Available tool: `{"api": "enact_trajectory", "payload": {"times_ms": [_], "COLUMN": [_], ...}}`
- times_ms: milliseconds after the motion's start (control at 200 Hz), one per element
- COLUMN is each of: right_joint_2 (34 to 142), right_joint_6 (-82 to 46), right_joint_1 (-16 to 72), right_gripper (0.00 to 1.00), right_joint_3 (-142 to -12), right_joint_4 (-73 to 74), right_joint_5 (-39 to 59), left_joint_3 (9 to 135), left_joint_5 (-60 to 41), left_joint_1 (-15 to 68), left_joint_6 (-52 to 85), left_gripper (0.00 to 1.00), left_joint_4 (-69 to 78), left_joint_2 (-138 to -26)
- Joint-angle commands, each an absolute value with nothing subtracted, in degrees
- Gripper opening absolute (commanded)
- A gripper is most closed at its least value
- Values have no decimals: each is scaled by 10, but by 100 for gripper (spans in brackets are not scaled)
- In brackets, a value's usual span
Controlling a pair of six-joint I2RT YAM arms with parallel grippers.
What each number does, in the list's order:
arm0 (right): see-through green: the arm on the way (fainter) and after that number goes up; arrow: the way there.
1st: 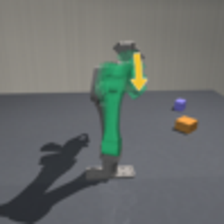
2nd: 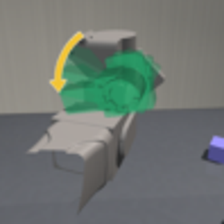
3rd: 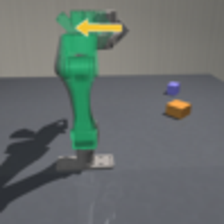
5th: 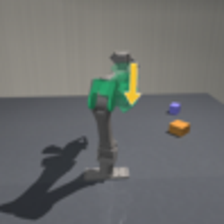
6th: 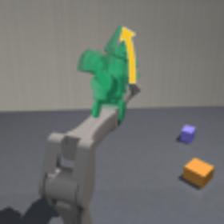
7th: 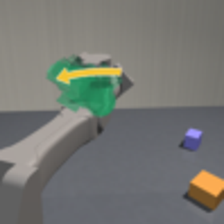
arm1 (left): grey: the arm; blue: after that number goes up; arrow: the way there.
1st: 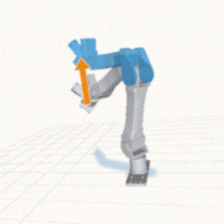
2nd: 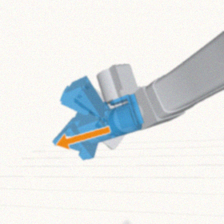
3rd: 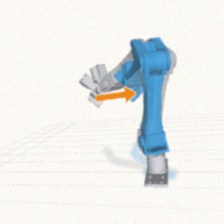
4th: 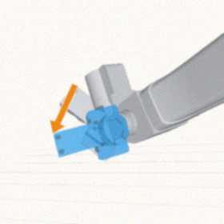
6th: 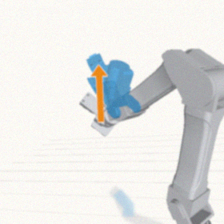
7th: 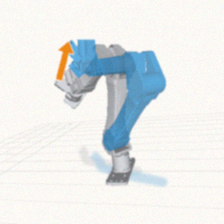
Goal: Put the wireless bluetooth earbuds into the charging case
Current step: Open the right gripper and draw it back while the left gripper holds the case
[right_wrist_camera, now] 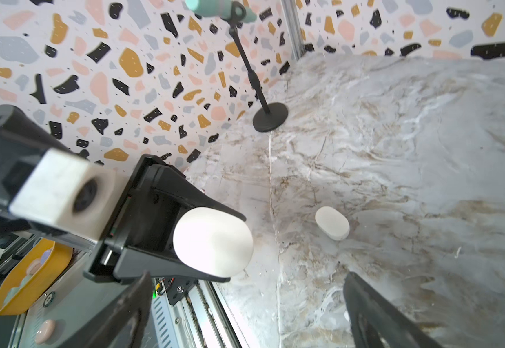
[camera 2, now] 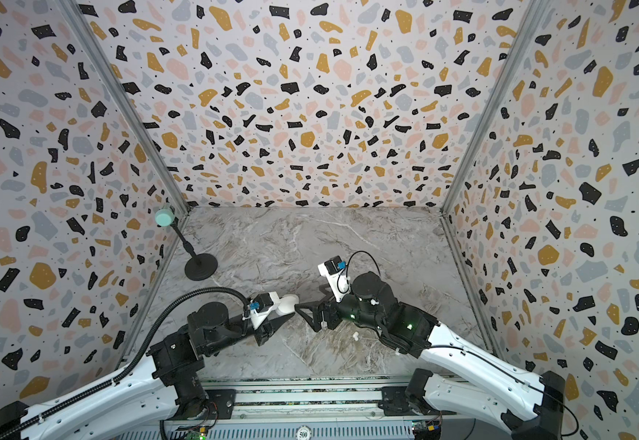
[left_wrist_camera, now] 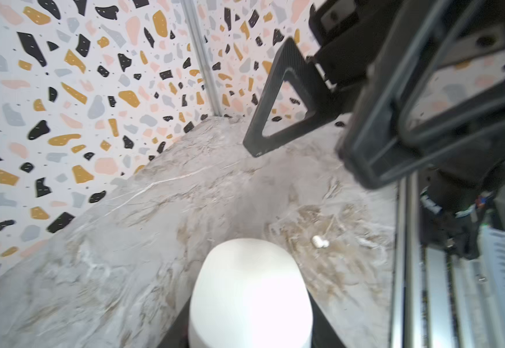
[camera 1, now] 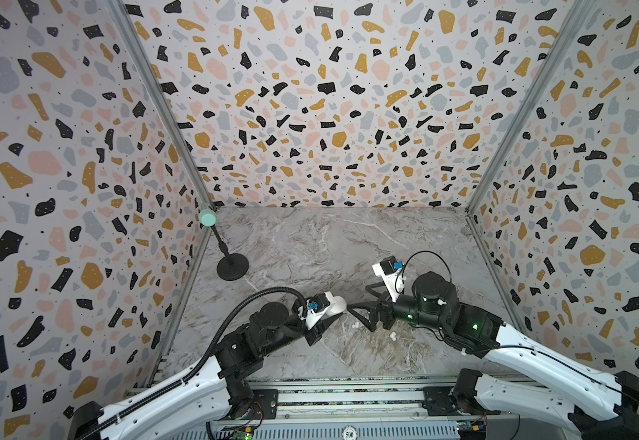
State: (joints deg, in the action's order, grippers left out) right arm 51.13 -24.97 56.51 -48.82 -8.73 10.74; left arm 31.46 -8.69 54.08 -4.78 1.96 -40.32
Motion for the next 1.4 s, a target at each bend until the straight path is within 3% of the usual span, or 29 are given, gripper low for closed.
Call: {"api": "enact_trajectory", "payload": {"times_ms": [0,385,626,946,1392], "right_joint_2": [485,414,436,476,495], "right_joint_6": [-183,-125,-100,-86,-84], "right_joint_1": [565,573,608,648,658], "right_gripper": [99,99,100,98,96], "right_joint_3": [-482,-420,-421,-421,-419], "right_joint_4": [-49,-16,-41,-61,-56], "right_joint_5": [149,279,245,154,119], "left_joint_3": [339,333,336,304,306], "left_joint_5": [-207,-311,-369,-286,-303], "left_joint_1": [542,539,528,524,513], "left_joint_6": [24,18,6,54,45], "left_gripper": [0,0,0,0,0], "left_joint_4": [-9,-55,-54,-9,-3], "left_joint_2": [-402,-369,-418,-387,-409]}}
